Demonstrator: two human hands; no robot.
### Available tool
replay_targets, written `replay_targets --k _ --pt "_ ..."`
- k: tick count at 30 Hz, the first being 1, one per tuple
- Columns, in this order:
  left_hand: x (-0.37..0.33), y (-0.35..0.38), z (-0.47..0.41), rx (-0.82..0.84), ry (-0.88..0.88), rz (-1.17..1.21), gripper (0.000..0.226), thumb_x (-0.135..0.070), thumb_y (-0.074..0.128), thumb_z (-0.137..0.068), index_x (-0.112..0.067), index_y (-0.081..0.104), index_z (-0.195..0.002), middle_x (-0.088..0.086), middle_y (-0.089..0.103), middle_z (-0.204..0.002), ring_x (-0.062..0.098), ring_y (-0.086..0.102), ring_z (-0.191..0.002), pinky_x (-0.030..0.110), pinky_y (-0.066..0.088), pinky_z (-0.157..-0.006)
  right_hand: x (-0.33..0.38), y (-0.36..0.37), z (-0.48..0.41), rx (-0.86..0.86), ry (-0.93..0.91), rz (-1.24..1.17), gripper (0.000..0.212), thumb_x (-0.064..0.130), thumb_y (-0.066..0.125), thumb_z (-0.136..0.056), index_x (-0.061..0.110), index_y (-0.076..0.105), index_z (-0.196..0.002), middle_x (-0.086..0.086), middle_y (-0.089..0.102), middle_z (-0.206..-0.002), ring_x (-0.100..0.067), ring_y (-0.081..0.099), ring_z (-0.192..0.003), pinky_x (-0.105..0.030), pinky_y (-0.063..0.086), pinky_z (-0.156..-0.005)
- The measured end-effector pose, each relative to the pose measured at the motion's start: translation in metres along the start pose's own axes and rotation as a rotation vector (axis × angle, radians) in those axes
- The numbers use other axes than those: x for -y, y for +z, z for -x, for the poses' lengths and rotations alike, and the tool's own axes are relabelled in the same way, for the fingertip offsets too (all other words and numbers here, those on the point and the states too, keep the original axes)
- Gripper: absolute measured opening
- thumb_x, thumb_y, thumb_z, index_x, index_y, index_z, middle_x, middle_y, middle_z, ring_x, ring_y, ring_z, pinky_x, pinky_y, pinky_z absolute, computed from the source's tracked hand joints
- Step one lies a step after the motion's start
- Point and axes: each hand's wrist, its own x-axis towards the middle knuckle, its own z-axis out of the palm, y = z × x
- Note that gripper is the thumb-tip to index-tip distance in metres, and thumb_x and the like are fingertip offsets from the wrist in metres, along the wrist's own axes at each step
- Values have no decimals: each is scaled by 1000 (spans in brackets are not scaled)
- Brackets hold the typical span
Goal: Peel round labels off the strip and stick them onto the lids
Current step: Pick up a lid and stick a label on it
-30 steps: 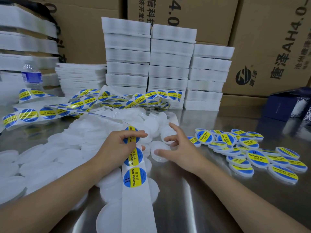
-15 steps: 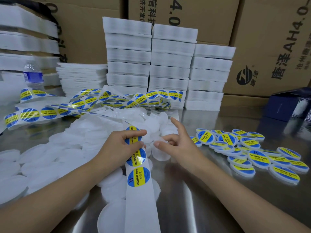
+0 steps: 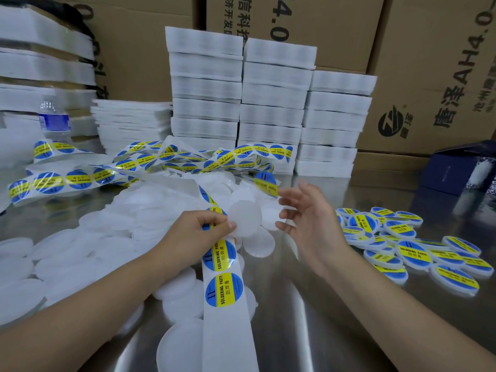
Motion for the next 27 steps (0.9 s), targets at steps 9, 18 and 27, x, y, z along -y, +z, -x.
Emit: replay_targets --k 9,18,27 --pt "0 0 -1 24 -58 69 12 -32 72 -81 -23 77 -76 -3 73 -87 14 68 -80 27 52 -78 -9 3 2 34 228 45 51 49 46 -89 11 70 -64 3 49 -60 -12 41 -50 -28 40 -58" --pt "-3 0 1 27 -83 71 11 -33 71 -81 -27 77 -73 -2 74 -92 19 70 -84 32 55 -78 -11 3 3 25 241 58 48 48 46 -90 8 70 -77 1 47 -64 -11 39 -51 -28 39 -58" --pt "-6 0 3 46 -99 101 10 -29 71 -81 -25 77 -73 4 75 -88 21 72 -80 32 58 -75 -14 3 3 55 255 86 48 48 45 -91 10 72 -82 2 49 -65 -11 40 -51 -27 40 -56"
